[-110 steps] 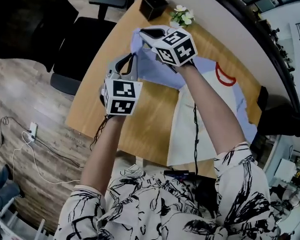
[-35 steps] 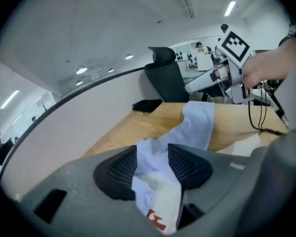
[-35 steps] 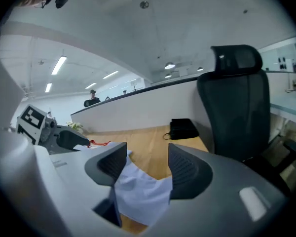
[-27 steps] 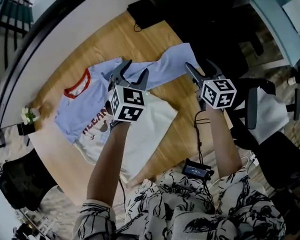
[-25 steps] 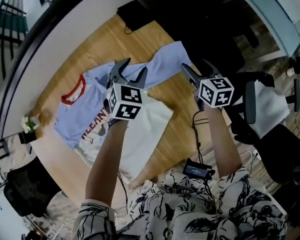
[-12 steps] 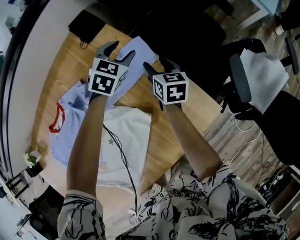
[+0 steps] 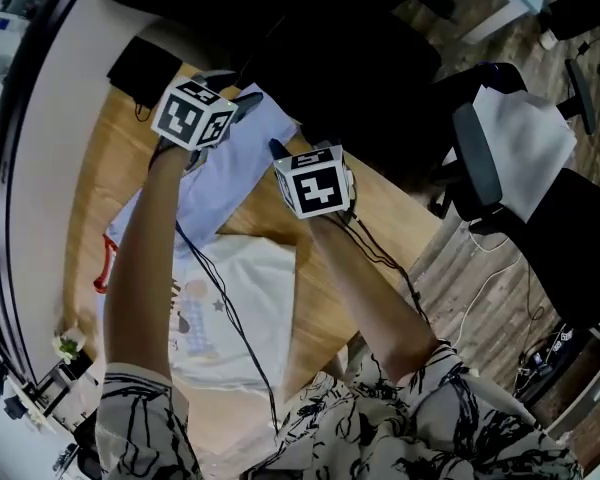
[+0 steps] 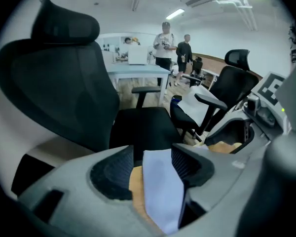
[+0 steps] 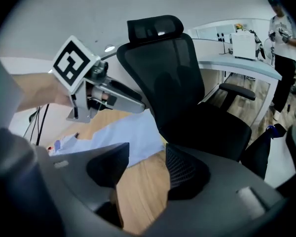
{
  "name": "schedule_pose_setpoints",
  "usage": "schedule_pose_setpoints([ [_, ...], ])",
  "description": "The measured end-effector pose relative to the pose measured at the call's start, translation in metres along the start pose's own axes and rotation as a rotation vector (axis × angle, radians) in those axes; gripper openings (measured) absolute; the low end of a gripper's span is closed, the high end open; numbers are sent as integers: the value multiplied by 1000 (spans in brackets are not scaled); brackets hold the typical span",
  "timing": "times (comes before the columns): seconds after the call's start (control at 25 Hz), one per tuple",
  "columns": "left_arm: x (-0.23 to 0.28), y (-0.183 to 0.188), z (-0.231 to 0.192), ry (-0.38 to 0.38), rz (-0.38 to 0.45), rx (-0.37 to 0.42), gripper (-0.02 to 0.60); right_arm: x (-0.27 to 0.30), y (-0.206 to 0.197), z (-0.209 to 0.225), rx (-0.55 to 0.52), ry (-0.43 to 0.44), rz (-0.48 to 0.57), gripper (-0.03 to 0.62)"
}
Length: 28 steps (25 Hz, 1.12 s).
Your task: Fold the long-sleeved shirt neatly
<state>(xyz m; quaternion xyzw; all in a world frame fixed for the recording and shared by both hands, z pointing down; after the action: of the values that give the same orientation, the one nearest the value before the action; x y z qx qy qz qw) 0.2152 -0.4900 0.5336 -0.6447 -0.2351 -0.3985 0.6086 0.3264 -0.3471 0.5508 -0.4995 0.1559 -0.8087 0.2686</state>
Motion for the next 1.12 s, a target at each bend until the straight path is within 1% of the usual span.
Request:
schedule_pose_setpoints([
  [0.04, 7, 1, -4, -36, -28, 15, 245, -1, 0, 0, 1, 3, -3, 242],
  [0.12, 20, 1, -10, -87, -78, 30, 215, -1, -1, 1, 16, 4, -5, 238],
  [0.16, 26, 0, -13, -112, -98, 25, 194, 0, -1, 1, 24, 5, -6, 236],
  [0.24, 35, -1, -17, -164, -131, -9, 139, 1, 0, 0, 29, 7, -12, 232],
  [0.32, 39, -2, -19, -180, -157, -42, 80, 2, 2, 0, 26, 8, -16, 225],
  [0.36, 40, -2, -18, -175, -162, -43, 35, 2, 2, 0, 27, 9, -16, 219],
  [0.4, 40, -1, -16, -170, -159, -33, 11, 2, 3, 0, 31, 10, -17, 211],
  [0.44, 39, 0, -13, -166, -147, -18, 11, 1, 3, 1, 38, 12, -17, 207],
  [0.52, 33, 1, -5, -145, -103, 8, 8, 1, 3, 1, 51, 22, -22, 212],
  [0.6, 20, 5, 1, -97, -30, 34, 8, 1, 3, 3, 49, 36, -27, 225],
  [0.64, 10, 9, 5, -71, 23, 50, 6, 1, 3, 3, 43, 43, -27, 229],
  [0.76, -31, 19, 18, -2, 217, 115, 6, 0, 2, 4, 24, 67, -28, 253],
  [0.84, -61, 21, 28, 42, 307, 186, 6, -1, 2, 3, -13, 78, -34, 262],
  [0.92, -86, 20, 38, 69, 357, 254, 6, -1, 1, 1, -77, 87, -37, 266],
  [0.96, -96, 19, 43, 69, 381, 272, 6, -1, 1, 0, -110, 101, -32, 289],
  [1.0, -105, 18, 48, 60, 406, 281, 6, -1, 2, -1, -139, 130, -24, 316],
  [1.04, -112, 18, 52, 46, 431, 290, 6, -1, 3, -1, -158, 176, -16, 319],
  [1.12, -123, 15, 59, 22, 459, 318, 6, -1, 9, -2, -164, 305, -5, 319],
])
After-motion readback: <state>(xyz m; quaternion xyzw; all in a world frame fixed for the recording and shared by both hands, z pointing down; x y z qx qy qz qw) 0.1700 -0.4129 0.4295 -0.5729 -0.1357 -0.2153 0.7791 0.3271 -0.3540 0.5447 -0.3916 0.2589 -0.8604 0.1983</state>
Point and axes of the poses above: the fingertips, and each gripper's own axes: x forward along the fingers, z to its right, y out of its top, the point moved 9 cm from there along -x, backward along the fingers, and after that the axes turned 14 degrees about x, right-handed, at the moved point
